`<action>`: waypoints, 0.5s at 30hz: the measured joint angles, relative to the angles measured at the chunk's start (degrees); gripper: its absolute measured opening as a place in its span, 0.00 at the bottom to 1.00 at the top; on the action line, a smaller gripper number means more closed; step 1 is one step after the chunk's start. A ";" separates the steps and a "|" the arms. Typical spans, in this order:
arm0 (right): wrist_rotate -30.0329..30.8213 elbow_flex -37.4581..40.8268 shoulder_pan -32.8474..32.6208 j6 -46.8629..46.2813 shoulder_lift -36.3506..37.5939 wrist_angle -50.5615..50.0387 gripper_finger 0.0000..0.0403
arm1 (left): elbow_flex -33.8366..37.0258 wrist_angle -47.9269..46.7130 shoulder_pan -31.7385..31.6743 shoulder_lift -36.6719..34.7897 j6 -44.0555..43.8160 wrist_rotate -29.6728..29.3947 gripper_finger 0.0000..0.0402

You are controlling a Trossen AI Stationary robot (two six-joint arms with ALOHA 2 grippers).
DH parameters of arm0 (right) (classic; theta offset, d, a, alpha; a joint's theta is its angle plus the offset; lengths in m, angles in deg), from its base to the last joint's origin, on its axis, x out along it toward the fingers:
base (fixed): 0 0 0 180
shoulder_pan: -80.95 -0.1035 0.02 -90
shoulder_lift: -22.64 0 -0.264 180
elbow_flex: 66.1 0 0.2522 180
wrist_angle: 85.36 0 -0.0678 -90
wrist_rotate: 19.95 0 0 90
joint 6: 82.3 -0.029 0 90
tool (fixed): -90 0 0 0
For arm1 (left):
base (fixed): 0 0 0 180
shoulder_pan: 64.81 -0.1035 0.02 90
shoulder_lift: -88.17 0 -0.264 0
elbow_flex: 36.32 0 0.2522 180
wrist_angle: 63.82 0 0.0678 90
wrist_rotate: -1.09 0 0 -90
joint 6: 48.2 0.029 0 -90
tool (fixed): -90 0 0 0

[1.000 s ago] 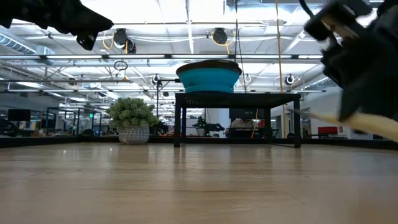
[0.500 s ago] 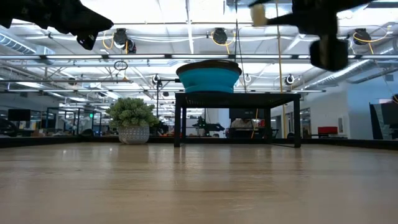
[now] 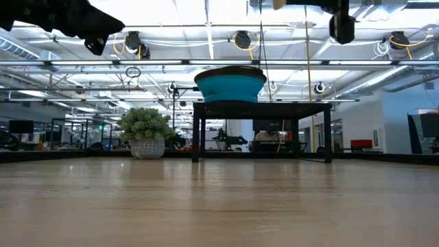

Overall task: Pick & Place Fruit
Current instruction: Put the yellow table knife on the shelf

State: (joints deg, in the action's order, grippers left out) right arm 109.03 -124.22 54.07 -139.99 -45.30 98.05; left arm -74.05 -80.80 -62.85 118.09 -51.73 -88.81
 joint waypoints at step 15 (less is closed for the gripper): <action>-10.35 0.00 16.62 -3.99 24.27 -34.14 0.15 | 0.00 0.07 0.00 0.01 -0.23 -0.62 0.05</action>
State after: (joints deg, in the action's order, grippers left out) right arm 98.68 -124.22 70.70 -143.99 -21.03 63.91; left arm -74.05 -80.74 -62.85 118.10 -51.96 -89.43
